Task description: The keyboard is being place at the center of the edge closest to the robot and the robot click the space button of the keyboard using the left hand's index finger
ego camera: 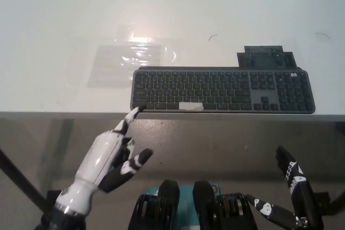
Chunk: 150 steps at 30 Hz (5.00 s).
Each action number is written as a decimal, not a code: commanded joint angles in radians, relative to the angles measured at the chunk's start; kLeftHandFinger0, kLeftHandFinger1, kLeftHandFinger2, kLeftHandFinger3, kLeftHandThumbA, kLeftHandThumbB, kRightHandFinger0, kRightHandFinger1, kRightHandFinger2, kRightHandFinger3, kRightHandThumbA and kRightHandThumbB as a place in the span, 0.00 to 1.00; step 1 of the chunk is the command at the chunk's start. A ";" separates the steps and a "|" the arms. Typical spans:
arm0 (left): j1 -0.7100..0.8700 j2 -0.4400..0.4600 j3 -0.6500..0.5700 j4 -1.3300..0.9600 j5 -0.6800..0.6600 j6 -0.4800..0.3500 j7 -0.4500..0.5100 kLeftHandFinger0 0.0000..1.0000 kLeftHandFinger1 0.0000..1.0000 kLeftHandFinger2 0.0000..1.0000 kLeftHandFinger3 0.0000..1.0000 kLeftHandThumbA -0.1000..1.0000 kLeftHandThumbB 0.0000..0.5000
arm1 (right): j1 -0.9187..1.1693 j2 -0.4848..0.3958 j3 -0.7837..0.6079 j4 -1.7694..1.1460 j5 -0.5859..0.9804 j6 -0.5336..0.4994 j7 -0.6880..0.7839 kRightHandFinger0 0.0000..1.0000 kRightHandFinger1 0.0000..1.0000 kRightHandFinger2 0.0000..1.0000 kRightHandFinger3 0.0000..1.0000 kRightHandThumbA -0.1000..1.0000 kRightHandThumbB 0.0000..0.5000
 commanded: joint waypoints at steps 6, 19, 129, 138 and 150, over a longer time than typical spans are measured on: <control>-0.132 -0.003 -0.059 0.113 0.135 0.039 -0.017 0.00 0.00 0.00 1.00 1.00 0.95 | -0.025 0.003 0.001 -0.022 -0.014 -0.051 -0.001 1.00 1.00 1.00 1.00 1.00 0.85; -0.234 -0.024 -0.118 0.320 0.208 0.071 -0.011 0.00 0.00 0.00 1.00 1.00 0.94 | -0.027 0.001 0.002 -0.033 -0.027 -0.035 -0.002 1.00 1.00 1.00 1.00 1.00 0.86; -0.092 0.049 -0.106 -0.473 -0.083 0.088 -0.076 0.00 0.00 0.10 1.00 1.00 0.92 | -0.053 -0.010 0.023 -0.019 -0.086 -0.039 0.000 1.00 1.00 1.00 1.00 1.00 0.72; 0.124 0.132 -0.068 -0.407 -0.247 -0.030 -0.047 1.00 0.92 1.00 1.00 1.00 0.74 | -0.051 -0.009 0.024 -0.013 -0.077 -0.043 0.003 1.00 1.00 1.00 1.00 1.00 0.72; 0.324 0.142 0.015 -0.179 -0.328 -0.116 -0.036 1.00 1.00 1.00 1.00 1.00 0.68 | -0.050 -0.012 0.032 0.023 -0.040 -0.101 0.020 1.00 1.00 1.00 1.00 1.00 0.80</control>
